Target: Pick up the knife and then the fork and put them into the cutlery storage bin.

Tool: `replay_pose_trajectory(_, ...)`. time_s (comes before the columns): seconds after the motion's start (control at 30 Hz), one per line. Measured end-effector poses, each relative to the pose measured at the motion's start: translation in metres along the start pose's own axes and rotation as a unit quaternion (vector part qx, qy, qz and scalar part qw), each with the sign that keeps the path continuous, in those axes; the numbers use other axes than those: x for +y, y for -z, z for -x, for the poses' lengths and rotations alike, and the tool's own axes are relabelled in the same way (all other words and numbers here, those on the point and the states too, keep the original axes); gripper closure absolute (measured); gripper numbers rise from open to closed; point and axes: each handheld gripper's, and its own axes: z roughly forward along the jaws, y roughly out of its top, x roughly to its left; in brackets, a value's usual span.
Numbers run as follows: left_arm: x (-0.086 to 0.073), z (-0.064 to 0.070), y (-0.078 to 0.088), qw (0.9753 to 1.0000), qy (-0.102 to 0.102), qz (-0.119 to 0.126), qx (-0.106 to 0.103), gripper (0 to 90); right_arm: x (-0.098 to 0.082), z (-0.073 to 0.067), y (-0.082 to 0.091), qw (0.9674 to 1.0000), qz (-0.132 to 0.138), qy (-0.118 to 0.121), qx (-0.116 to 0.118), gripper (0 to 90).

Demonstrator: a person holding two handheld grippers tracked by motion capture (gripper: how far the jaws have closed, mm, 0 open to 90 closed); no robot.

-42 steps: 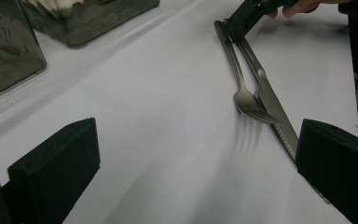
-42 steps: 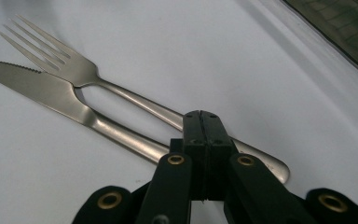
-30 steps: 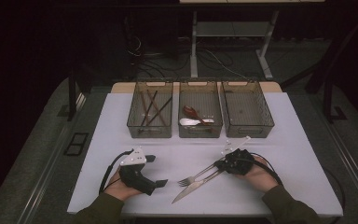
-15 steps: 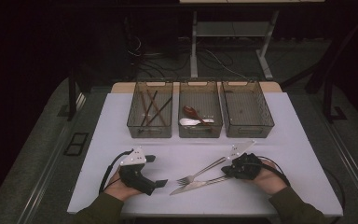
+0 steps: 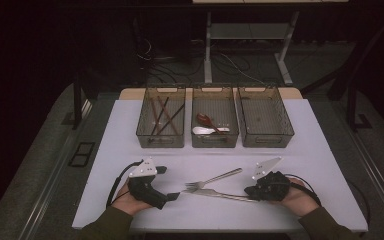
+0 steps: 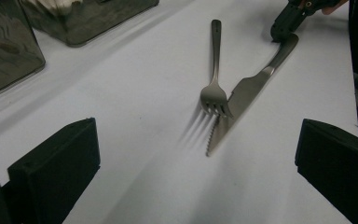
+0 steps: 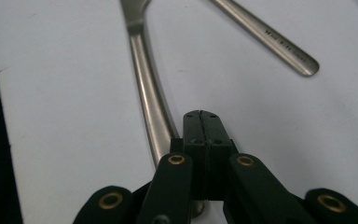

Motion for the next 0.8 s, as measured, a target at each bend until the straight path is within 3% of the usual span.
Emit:
replay_pose_trajectory(0.3,0.000,0.000,0.000,1.0000,0.000,-0.001,0.000,0.0,-0.005,-0.008,0.004,0.9997,-0.014,0.019,0.010,90.0)
replay_pose_trajectory(0.47,0.000,0.000,0.000,1.0000,0.000,0.000,0.000,0.0,0.000,-0.007,0.006,0.9998,-0.012,0.006,0.011,87.6)
replay_pose_trajectory(0.5,0.000,0.000,0.000,1.0000,-0.001,-0.001,0.000,0.0,0.002,-0.007,0.008,0.9996,-0.010,0.002,0.024,82.7)
replay_pose_trajectory(0.63,0.000,0.000,0.000,1.0000,-0.001,-0.001,0.000,0.0,0.016,-0.009,0.009,0.9994,-0.025,-0.006,0.024,71.0)
replay_pose_trajectory(0.73,0.000,0.001,0.000,1.0000,-0.001,-0.001,0.000,0.0,0.030,-0.012,0.006,0.9989,-0.044,-0.006,0.017,68.6)
replay_pose_trajectory(0.8,0.000,0.001,-0.001,1.0000,-0.001,-0.001,0.000,0.0,0.039,-0.012,0.004,0.9973,-0.072,-0.016,0.005,68.7)
